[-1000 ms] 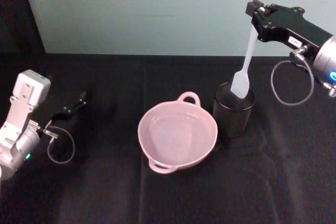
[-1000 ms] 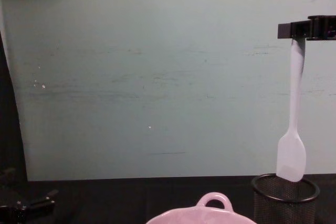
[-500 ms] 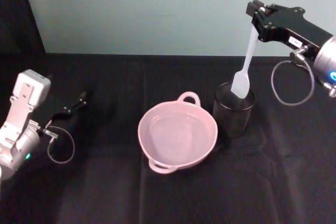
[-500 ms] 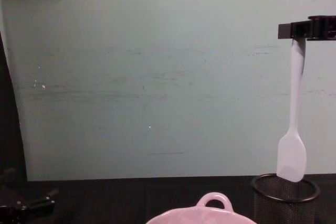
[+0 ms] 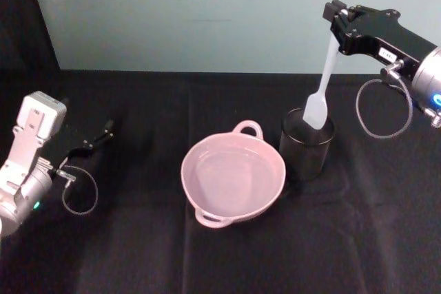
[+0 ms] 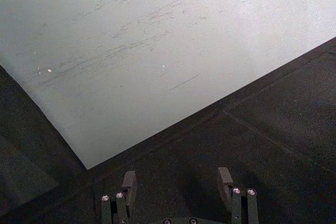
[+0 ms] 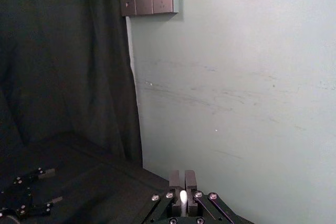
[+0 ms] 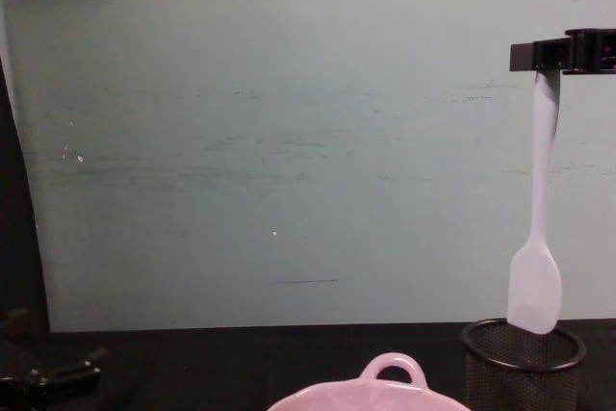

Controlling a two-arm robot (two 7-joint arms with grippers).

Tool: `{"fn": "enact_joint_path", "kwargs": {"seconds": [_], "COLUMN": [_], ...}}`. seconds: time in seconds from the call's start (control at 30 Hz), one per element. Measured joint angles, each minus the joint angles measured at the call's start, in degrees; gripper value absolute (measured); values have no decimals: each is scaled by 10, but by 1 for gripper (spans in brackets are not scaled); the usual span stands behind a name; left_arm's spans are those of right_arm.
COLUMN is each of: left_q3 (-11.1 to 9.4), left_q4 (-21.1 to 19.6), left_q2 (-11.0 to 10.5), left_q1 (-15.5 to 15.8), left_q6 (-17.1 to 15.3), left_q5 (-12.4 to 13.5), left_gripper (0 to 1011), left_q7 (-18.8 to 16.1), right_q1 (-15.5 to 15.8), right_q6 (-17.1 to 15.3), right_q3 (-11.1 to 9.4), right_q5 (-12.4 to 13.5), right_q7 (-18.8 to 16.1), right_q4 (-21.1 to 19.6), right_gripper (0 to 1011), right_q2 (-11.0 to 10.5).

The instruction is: Use the one hand to pick up the spoon and stir the clear water in the bowl.

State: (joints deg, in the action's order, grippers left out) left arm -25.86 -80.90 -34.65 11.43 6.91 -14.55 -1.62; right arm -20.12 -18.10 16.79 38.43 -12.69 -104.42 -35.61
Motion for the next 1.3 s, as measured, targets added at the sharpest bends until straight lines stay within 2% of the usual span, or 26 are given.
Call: {"fn": "enact_joint_path", "kwargs": {"seconds": [0.93,1.07,1.3], "left_q3": [0,0,0], "left_q4": [0,0,0], "left_q2": [0,0,0], "left_q1": [0,0,0], "left_q6": [0,0,0], "left_q5": [0,0,0], "left_gripper": [1011,1011,1010], "left_q7": [0,0,0], "right_q1": [0,-9,-33], "right_q6": [0,-1,1], "right_q3": [2,17,67], "right_q5": [-5,-10,-24], "right_q7": [-3,-13,-35], "right_q4": [-7,-12,-2], "right_gripper": [64,64,65], "right_q2": [5,18,54]}}
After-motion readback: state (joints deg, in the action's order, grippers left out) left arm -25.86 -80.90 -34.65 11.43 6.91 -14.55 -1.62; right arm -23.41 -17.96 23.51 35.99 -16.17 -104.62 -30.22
